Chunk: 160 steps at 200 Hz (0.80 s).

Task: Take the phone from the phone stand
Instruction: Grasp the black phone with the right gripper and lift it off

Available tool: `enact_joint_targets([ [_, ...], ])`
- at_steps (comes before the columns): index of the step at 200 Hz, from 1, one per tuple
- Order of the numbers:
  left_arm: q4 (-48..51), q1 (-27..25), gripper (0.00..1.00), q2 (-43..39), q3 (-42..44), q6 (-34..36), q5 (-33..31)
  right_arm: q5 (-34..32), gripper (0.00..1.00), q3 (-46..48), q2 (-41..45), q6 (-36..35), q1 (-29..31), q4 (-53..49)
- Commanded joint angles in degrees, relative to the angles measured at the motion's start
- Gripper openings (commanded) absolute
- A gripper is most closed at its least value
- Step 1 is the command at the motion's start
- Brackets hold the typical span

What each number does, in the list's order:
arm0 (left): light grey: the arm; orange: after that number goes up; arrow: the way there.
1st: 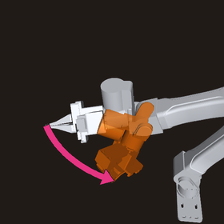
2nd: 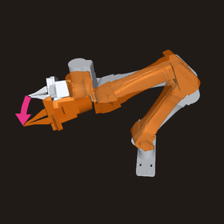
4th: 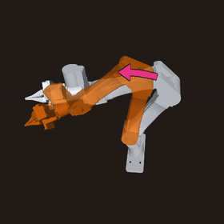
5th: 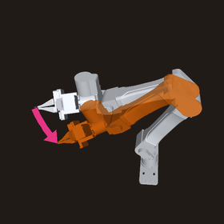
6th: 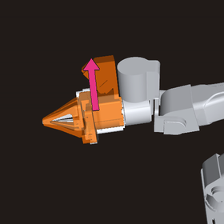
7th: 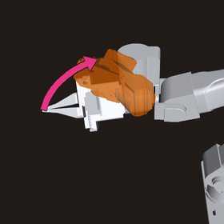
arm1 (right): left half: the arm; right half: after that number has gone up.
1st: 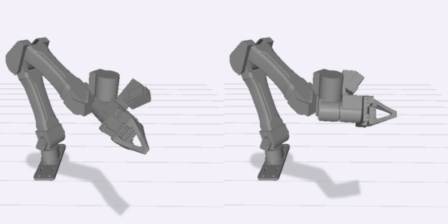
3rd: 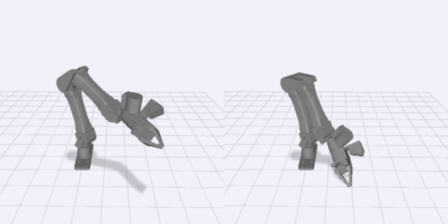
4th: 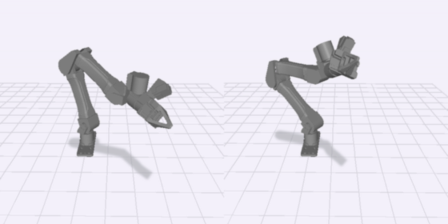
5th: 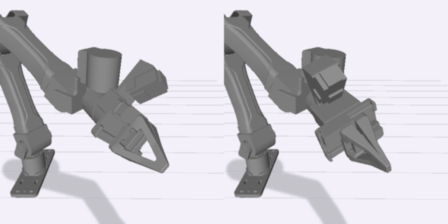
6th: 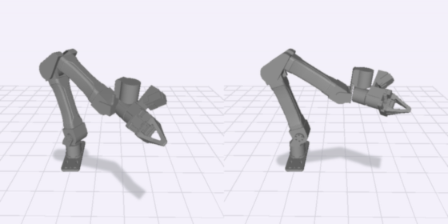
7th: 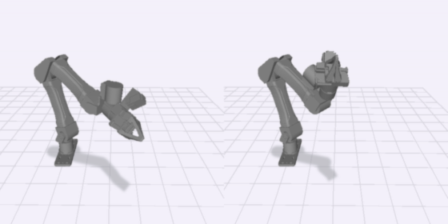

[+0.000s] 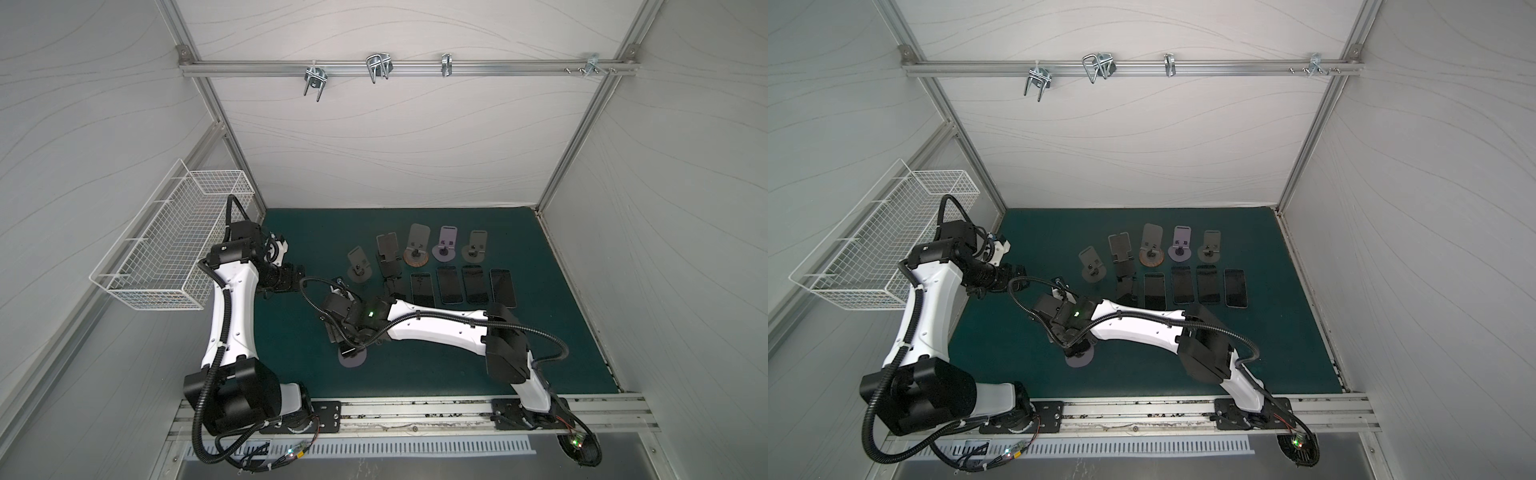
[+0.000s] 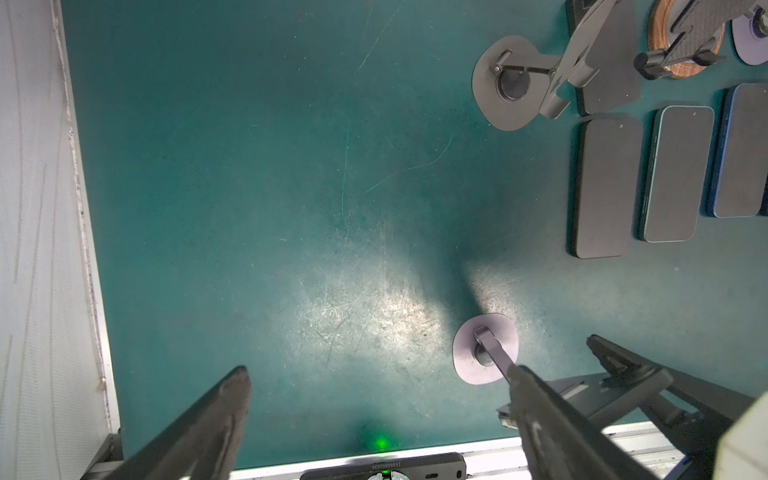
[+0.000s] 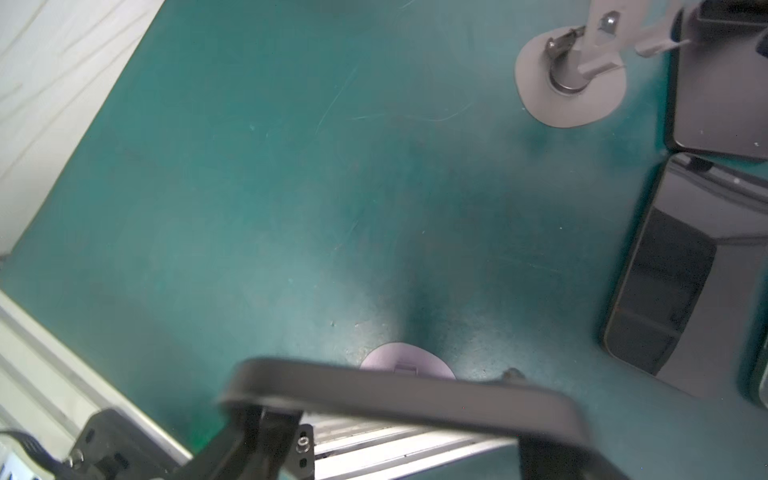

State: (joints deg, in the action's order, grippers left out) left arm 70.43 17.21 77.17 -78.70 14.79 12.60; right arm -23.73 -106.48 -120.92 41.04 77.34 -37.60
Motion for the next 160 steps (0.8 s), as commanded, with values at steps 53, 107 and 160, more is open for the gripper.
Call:
enact_joint_targets([
  [53,-0.07,0.37,0.98,-1.23,-0.68,1.39,0.94,-5.72,0.7,1.5,5.34,-0.67,2.34,-0.09],
  [107,0.34,0.33,0.98,-0.1,-2.08,1.01,1.84,-6.2,0.67,2.48,11.07,-2.9,2.9,1.63],
  [160,0.7,0.34,0.98,0.44,-3.25,0.94,2.5,-4.7,0.64,5.13,15.94,-3.82,2.07,0.83],
])
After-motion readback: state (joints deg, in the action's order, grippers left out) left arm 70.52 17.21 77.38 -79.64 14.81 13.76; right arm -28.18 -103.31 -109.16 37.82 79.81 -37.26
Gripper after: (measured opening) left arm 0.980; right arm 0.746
